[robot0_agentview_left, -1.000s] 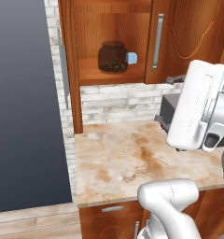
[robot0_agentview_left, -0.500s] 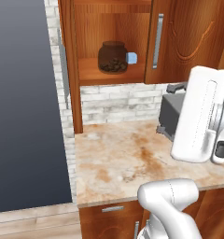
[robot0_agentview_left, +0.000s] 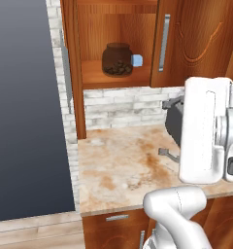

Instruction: Pick the jar and candle from the dining table and place them in the open cabinet. Close the cabinet after placing the objects.

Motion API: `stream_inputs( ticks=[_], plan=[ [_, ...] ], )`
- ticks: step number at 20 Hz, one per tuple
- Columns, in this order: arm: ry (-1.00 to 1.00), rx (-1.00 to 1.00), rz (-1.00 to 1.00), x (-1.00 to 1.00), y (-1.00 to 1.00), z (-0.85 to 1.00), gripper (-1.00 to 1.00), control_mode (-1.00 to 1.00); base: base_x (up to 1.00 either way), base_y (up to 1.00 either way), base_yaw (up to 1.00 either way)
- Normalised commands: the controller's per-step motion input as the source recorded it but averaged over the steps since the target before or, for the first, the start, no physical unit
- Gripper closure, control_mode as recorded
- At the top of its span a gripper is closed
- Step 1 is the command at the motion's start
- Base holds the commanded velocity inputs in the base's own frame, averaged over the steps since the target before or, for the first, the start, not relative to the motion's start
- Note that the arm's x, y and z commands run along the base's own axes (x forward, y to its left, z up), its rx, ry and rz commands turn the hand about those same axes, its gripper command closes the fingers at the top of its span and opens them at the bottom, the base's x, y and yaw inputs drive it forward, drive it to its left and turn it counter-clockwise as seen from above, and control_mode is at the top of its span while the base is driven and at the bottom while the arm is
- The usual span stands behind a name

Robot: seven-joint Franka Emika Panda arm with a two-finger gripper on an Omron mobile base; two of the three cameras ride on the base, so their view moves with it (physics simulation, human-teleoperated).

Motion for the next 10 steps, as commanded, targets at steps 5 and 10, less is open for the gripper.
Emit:
stream_inputs(
  ticks=[5, 10],
  plan=[
    [-0.05, -0.12, 0.03, -0.01, 0.26, -0.17, -1.0, -1.0, 0.0, 0.0, 0.0],
    [-0.18, 0.0, 0.0, -0.18, 0.2, -0.04, -1.0, -1.0, 0.0, 0.0, 0.0]
  ],
)
